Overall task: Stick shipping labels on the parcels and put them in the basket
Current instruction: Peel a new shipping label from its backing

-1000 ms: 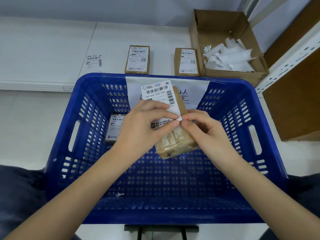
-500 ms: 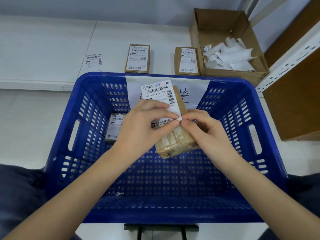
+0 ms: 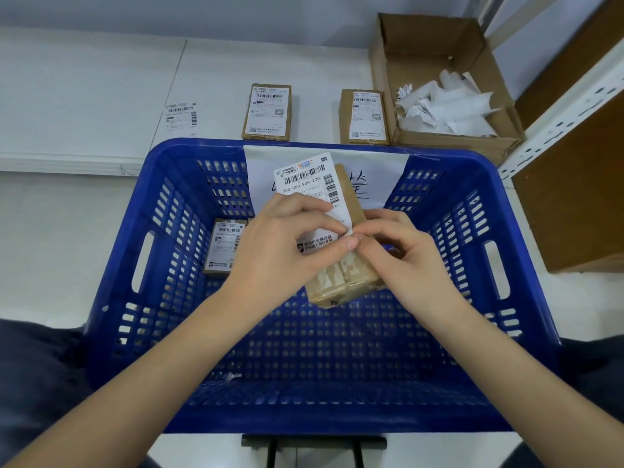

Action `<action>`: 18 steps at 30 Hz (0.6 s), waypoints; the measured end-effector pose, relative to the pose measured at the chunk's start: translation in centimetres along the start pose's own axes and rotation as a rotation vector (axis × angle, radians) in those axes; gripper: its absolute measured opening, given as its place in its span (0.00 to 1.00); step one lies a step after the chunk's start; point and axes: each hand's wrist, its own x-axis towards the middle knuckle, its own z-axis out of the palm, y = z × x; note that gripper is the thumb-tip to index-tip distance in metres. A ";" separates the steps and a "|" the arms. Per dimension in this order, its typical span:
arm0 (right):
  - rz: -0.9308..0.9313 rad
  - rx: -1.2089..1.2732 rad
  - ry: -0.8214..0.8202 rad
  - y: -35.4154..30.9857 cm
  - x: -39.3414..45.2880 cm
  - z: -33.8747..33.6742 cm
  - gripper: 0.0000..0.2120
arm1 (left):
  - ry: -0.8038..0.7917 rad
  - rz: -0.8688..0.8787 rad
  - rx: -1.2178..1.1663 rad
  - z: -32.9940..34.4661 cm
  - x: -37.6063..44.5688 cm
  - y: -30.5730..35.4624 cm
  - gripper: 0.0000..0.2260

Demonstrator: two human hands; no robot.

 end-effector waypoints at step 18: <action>0.028 -0.067 0.031 -0.1 0.1 0.0 0.11 | 0.052 -0.069 -0.089 -0.7 0.5 -0.2 0.13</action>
